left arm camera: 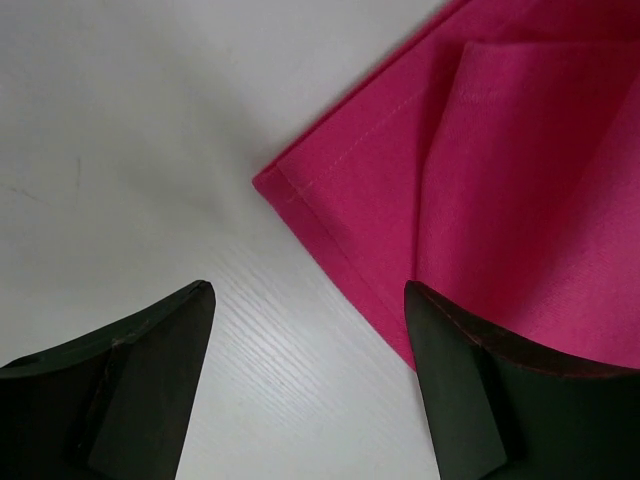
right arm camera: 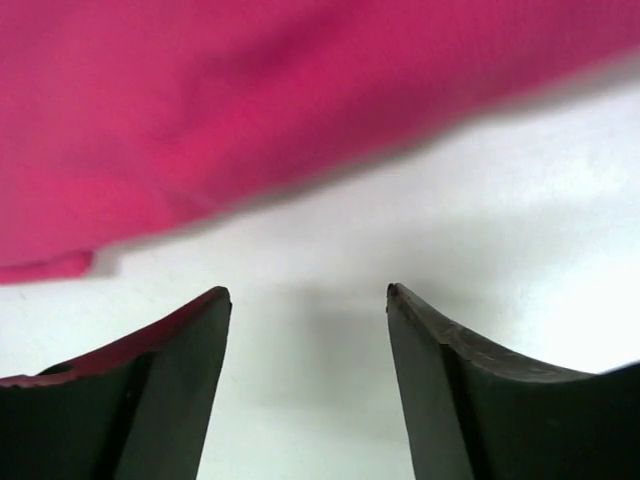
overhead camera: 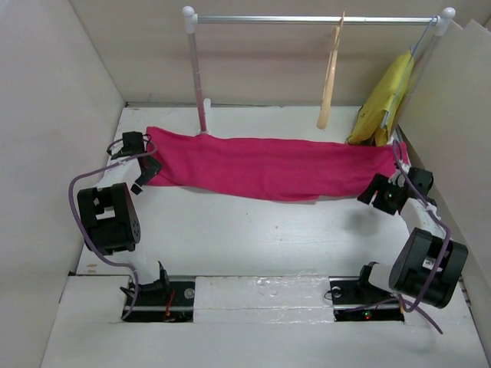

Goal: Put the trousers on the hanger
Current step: Fold the trousers at the center of the board.

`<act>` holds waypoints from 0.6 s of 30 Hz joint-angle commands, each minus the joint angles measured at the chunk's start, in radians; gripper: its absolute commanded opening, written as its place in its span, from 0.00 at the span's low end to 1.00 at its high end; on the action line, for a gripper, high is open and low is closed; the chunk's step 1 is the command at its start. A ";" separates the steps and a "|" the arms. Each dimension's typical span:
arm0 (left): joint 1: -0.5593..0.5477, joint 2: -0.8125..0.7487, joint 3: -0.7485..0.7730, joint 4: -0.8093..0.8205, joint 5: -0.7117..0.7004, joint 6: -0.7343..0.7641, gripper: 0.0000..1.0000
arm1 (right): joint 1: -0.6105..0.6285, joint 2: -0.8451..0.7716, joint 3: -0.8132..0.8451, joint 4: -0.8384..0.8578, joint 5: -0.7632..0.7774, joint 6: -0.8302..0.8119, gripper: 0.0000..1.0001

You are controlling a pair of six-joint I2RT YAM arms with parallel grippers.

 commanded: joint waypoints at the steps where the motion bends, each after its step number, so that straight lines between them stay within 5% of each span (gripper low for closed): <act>1: 0.008 -0.036 -0.028 0.032 0.057 -0.045 0.71 | -0.063 0.040 -0.057 0.090 -0.092 -0.031 0.70; 6: 0.008 0.010 -0.057 0.047 0.017 -0.050 0.61 | -0.085 0.171 -0.043 0.201 -0.089 0.003 0.71; 11: 0.008 0.068 -0.037 0.027 -0.075 -0.060 0.22 | -0.085 0.293 -0.021 0.319 -0.091 0.095 0.69; 15: 0.008 0.085 -0.042 0.053 -0.068 -0.065 0.10 | -0.075 0.340 -0.006 0.406 -0.074 0.167 0.69; 17: 0.008 0.099 -0.031 0.038 -0.084 -0.073 0.00 | -0.075 0.373 0.015 0.417 -0.054 0.196 0.63; 18: 0.008 0.114 -0.021 0.032 -0.101 -0.073 0.00 | -0.066 0.405 0.020 0.429 -0.063 0.209 0.48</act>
